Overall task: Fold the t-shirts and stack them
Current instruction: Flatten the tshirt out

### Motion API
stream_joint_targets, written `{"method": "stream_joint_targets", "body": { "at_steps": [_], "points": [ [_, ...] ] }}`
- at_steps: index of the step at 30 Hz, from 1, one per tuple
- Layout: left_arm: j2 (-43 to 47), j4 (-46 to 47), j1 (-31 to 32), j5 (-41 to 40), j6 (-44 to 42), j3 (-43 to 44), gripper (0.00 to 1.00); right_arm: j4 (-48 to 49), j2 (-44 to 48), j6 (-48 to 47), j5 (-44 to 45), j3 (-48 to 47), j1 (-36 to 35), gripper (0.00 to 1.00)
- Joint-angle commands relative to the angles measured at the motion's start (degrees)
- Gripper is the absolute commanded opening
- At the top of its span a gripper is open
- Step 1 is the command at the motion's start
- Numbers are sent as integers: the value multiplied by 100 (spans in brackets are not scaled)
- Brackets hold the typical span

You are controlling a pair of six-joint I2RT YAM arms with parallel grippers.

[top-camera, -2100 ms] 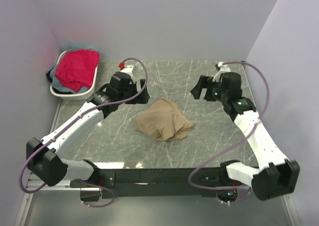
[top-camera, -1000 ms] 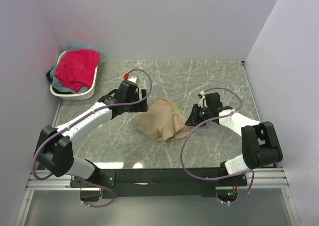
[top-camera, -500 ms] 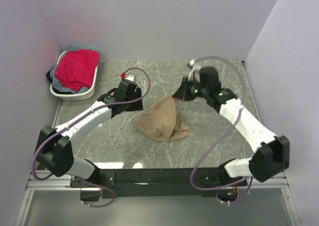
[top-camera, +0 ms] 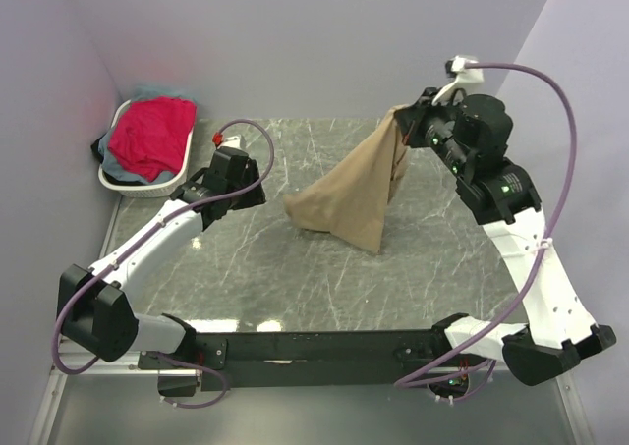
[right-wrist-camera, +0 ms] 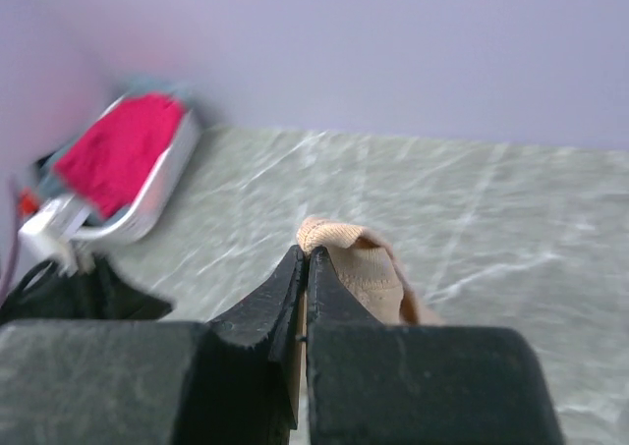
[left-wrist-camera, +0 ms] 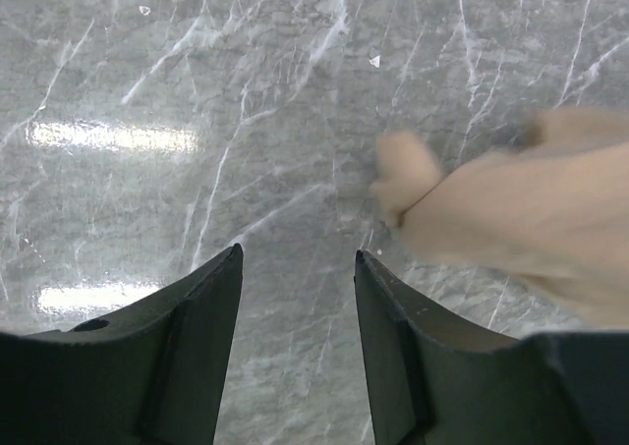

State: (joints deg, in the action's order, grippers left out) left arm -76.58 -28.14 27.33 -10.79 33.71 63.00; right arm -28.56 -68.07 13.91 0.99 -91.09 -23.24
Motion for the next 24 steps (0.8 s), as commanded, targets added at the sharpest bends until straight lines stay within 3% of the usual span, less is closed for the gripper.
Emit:
{"method": "stream_joint_targets", "body": {
  "at_steps": [1,9,14,18,21,24],
  "points": [
    [64,80,-44,76,-5,160,54,-9,461,-319,1410,-794,30,0],
    [20,134,-53,217,-31,212,48,-800,128,-635,1931,-2694,22,0],
    [29,142,-70,217,-93,239,48,-1169,-170,-530,1073,-3555,4,0],
    [11,133,-88,261,-50,274,47,-1197,-513,-223,-78,-3197,-83,0],
    [81,134,-79,235,12,230,47,-943,-759,15,-1256,-2389,-276,0],
    [160,125,-88,156,56,204,47,-678,-944,-46,-1523,-1676,-847,0]
  ]
}}
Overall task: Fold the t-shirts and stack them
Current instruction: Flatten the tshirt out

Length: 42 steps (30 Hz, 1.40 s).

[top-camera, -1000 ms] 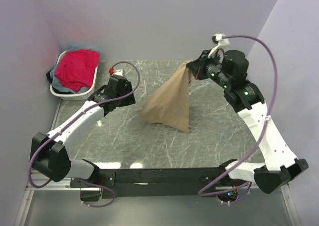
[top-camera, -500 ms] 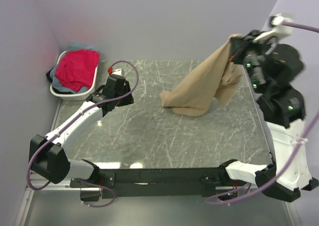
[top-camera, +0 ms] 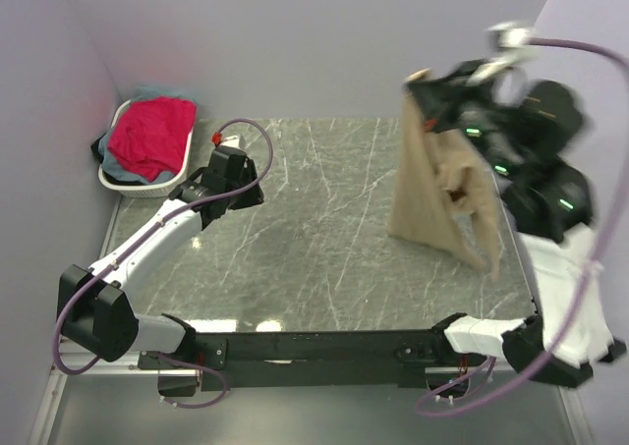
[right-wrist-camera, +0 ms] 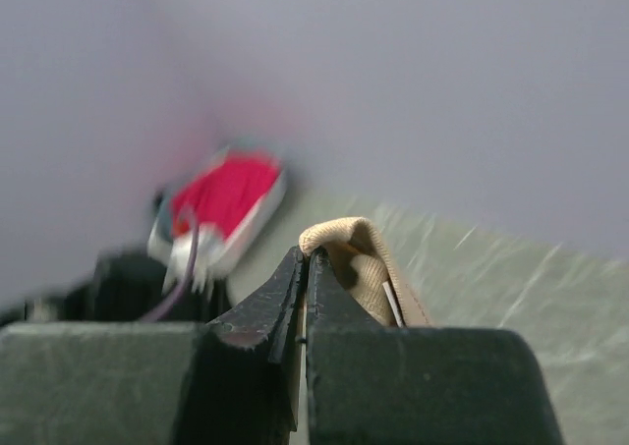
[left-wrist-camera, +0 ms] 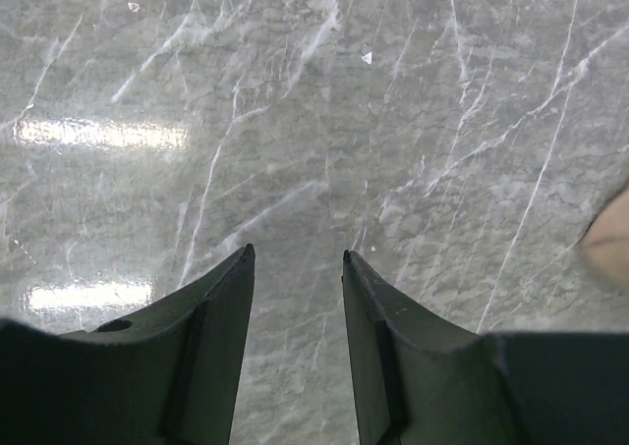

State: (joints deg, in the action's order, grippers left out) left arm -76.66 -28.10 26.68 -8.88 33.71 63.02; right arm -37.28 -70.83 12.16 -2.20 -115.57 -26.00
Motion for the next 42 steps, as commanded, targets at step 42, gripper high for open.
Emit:
{"method": "stream_joint_targets", "body": {
  "at_steps": [42],
  "points": [
    [-1340,1693,2411,1251,522,-416,33,1003,-4141,154,1046,772,2002,0]
  ]
}}
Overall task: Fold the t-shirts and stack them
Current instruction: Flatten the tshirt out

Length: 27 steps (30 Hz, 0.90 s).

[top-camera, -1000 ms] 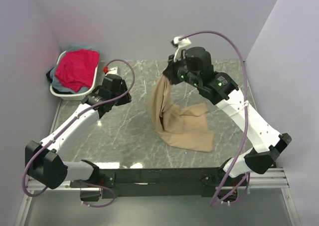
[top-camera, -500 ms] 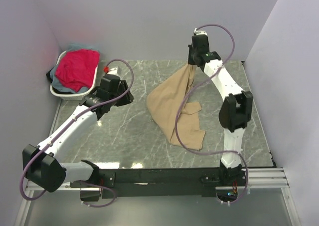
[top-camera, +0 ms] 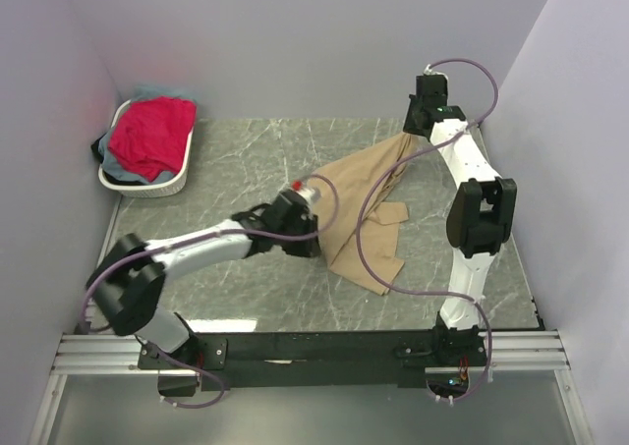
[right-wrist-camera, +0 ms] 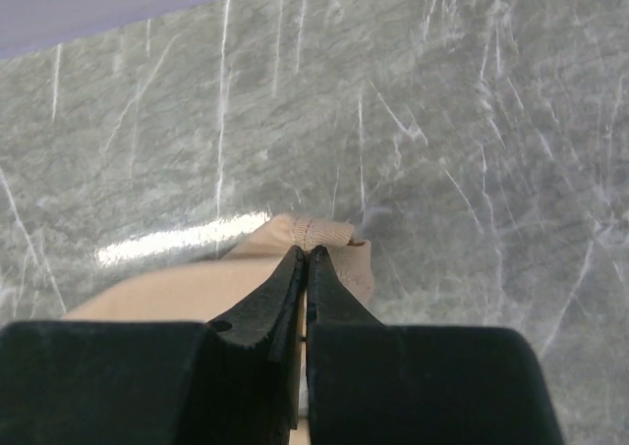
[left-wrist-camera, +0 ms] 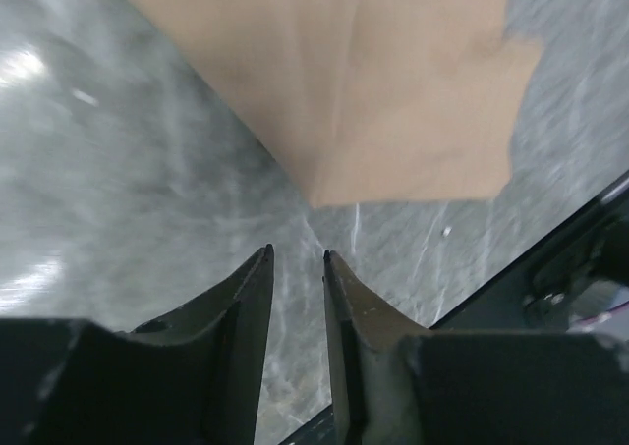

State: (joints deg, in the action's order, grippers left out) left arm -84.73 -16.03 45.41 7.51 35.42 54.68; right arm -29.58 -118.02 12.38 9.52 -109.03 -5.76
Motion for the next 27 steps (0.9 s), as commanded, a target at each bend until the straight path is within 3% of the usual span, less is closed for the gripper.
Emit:
{"method": "stream_joint_targets", "body": {
  "at_steps": [1,5,15,27],
  "points": [
    [-666,461,652,-530,447,552,33,234,613,150,-117,163,-13,0],
    [-1317,347,1109,-715,624,1342,31,330,806,159,-47,496,5,0],
    [-3021,-286,1251,-988,589,3530,43,445,1140,212,-213,989,145,0],
    [-3937,-1051,1321,-1348,703,4517,41,585,1264,247,-222,1209,180,0]
  ]
}}
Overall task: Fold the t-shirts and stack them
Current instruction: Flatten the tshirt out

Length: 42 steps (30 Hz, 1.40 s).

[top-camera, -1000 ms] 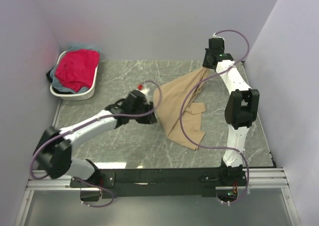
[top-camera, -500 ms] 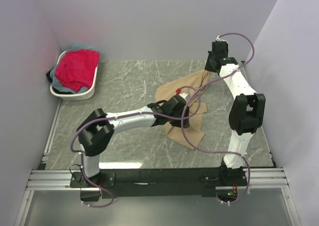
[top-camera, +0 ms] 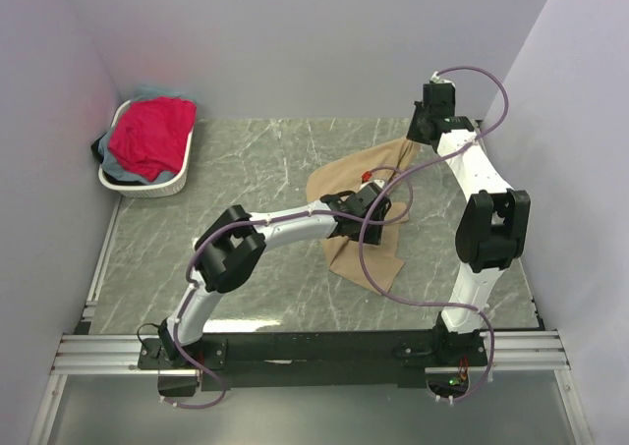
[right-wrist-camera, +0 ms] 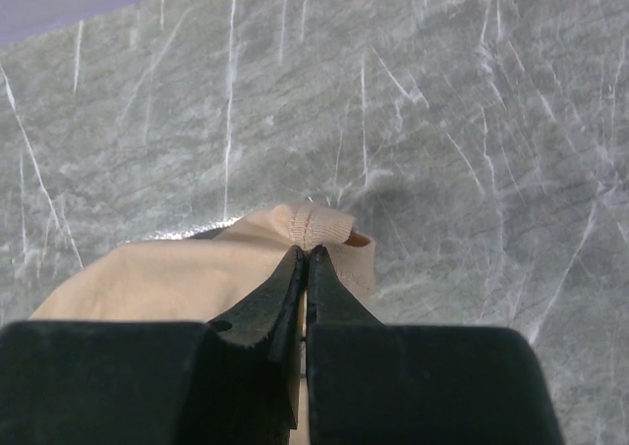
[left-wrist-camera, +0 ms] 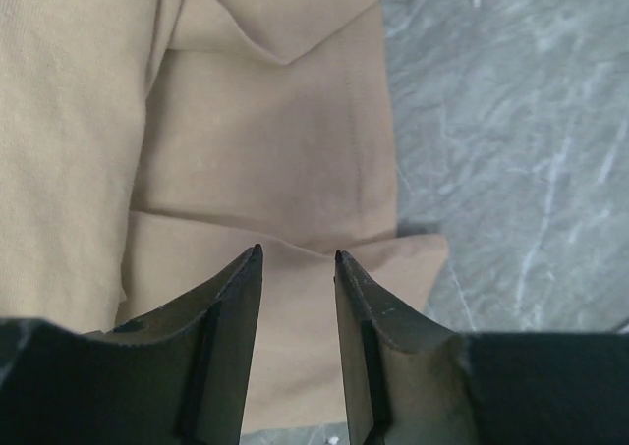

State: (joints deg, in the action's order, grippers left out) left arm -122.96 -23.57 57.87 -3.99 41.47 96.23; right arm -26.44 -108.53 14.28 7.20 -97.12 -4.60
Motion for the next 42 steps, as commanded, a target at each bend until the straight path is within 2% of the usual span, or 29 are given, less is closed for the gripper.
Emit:
{"method": "stream_joint_targets", "body": {
  "at_steps": [1,8,20,22,23,28,29,30,38,39,40,41,42],
  "points": [
    [-149,-341,84,-216,106,371,41,271,298,57,-8,18,56,0],
    [-413,-613,216,-339,63,546,45,253,280,66,-78,0,91,0],
    [-695,-649,251,-419,71,889,44,288,350,57,-272,106,100,0],
    [-721,-666,251,-375,63,924,41,279,324,48,-272,97,109,0],
    [-764,-666,251,-357,63,933,33,271,332,57,-281,97,109,0],
    [-809,-631,269,-260,54,819,12,227,315,40,-290,62,100,0],
    [-826,-648,278,-260,54,801,4,227,315,39,-290,62,108,0],
    [-826,-649,278,-252,36,793,1,218,315,39,-290,62,100,0],
    [-599,-562,331,-304,-51,670,1,200,315,31,-316,88,109,0],
    [-572,-569,331,-330,-69,669,9,200,315,22,-325,79,109,0],
    [-554,-578,331,-331,-87,696,20,200,324,31,-342,71,117,0],
    [-554,-596,331,-331,-96,713,38,200,315,22,-360,71,109,0],
    [-563,-631,331,-357,-113,740,39,192,306,31,-377,71,117,0]
  ]
}}
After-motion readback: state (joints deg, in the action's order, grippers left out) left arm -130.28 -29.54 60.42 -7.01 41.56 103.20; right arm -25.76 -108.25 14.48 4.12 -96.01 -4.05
